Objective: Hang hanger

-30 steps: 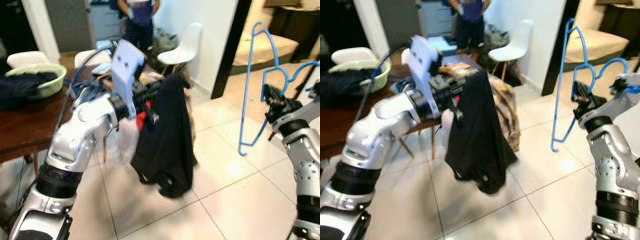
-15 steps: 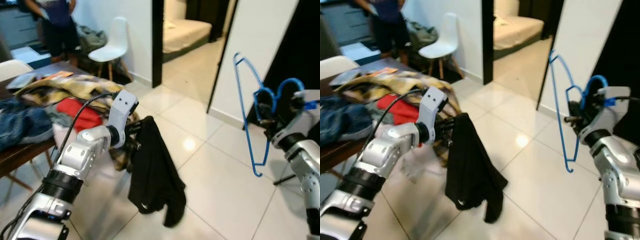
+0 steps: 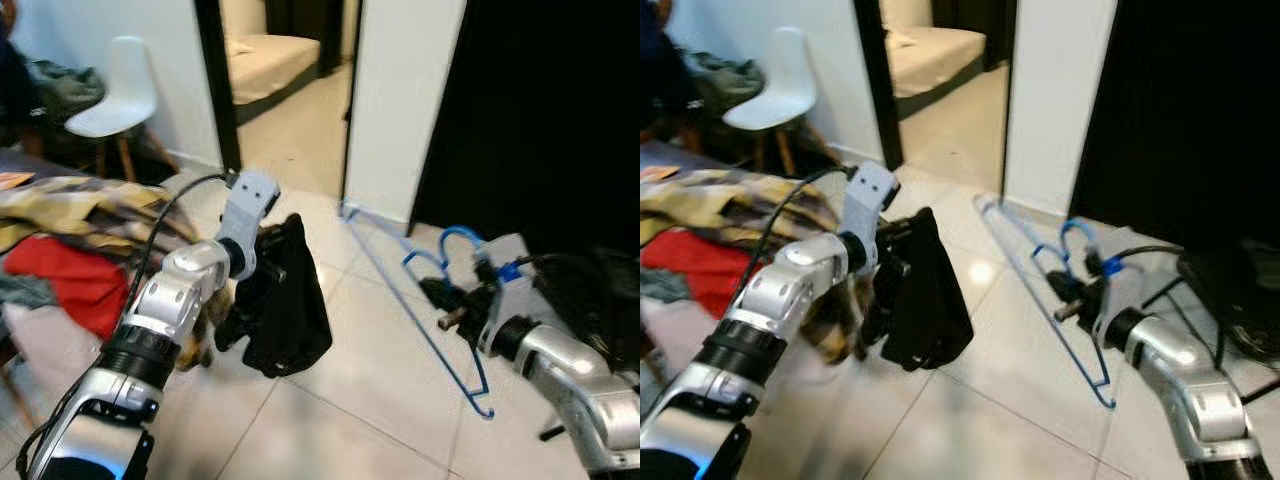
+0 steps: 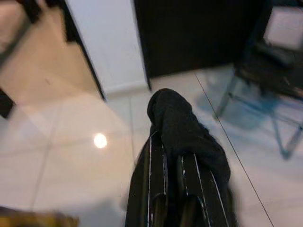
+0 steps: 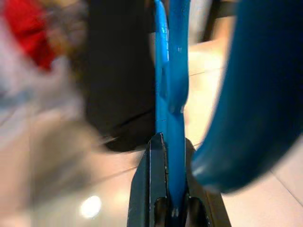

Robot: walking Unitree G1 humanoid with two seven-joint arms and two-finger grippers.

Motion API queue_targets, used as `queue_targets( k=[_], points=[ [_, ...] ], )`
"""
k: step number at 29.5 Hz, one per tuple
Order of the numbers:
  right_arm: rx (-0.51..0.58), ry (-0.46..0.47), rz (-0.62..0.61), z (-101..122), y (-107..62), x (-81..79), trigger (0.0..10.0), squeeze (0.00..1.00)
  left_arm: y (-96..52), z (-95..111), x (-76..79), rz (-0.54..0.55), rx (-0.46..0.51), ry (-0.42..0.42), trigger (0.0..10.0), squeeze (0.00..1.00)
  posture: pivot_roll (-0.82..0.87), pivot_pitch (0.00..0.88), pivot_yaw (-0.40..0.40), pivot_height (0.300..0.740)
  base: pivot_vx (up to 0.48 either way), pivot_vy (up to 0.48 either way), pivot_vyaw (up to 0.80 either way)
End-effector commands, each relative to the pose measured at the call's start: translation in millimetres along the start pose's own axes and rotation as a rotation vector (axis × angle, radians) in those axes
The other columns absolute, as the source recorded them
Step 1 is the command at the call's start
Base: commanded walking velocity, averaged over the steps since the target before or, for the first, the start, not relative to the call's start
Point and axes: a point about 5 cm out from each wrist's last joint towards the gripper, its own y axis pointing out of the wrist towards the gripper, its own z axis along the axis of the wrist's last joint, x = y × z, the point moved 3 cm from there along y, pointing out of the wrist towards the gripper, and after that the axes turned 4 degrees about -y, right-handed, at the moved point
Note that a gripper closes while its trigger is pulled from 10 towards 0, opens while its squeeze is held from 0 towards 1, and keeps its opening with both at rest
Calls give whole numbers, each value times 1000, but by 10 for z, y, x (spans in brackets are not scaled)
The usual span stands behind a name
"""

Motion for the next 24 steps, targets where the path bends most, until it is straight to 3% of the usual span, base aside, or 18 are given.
queue_targets(
  k=[1,4,7,10,16,17,22,24],
  points=[
    [-19,-6,122,-17,0,-216,10000,0,-66,115,-302,126,18,13,10000,0,-91,0,24,740,0,0,0],
    [-75,-22,181,-81,-117,-291,10000,0,-111,170,-538,231,10,38,10000,0,-96,0,29,740,0,0,0],
    [-86,-26,198,-91,-147,-311,10000,0,-117,175,-580,248,8,40,10000,0,-96,0,29,740,0,0,0],
    [-130,-57,303,-89,-308,-466,10000,0,-129,245,-646,262,21,41,10000,0,-105,0,39,740,0,0,0],
    [-88,-95,346,49,-319,-563,10000,0,-76,348,-510,196,54,16,10000,0,-106,0,44,740,0,0,0],
    [-41,-120,283,133,-166,-521,10000,0,-39,432,-358,119,87,-20,10000,0,-98,0,43,740,0,0,0],
    [-24,-126,261,165,-109,-511,10000,0,-26,465,-298,87,101,-39,10000,0,-98,0,43,740,0,0,0],
    [20,-114,259,225,-7,-552,10000,0,-6,507,-158,9,124,-68,10000,0,-89,0,38,740,0,0,0]
  ],
)
